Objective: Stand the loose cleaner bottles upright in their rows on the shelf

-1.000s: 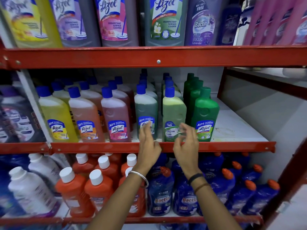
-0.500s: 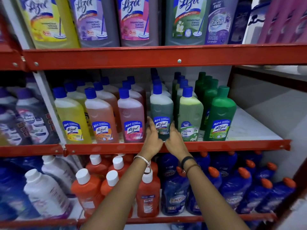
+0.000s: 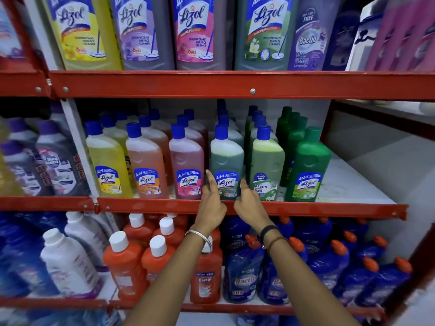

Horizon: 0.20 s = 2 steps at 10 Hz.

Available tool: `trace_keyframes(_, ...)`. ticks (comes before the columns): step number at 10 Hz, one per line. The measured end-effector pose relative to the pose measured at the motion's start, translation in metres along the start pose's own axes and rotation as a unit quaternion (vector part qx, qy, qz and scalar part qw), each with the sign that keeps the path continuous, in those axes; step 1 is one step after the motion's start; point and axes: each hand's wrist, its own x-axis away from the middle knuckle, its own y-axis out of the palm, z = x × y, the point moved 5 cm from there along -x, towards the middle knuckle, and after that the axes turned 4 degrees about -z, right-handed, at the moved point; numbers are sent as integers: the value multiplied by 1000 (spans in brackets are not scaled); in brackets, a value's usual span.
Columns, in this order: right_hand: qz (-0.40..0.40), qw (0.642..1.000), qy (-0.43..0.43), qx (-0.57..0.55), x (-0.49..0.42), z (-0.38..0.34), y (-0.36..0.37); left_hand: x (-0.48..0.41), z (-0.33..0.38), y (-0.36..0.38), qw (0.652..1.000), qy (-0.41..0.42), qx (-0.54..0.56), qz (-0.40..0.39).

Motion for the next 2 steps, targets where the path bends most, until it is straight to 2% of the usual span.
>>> trace_keyframes(1,-6,1000,4,-8,-3,4,1,-1,0,2,1000,-2,5,-5)
trace_keyframes(2,34,999,5,1,6,3,-4,11,-1,-1,1000,-13,19,12)
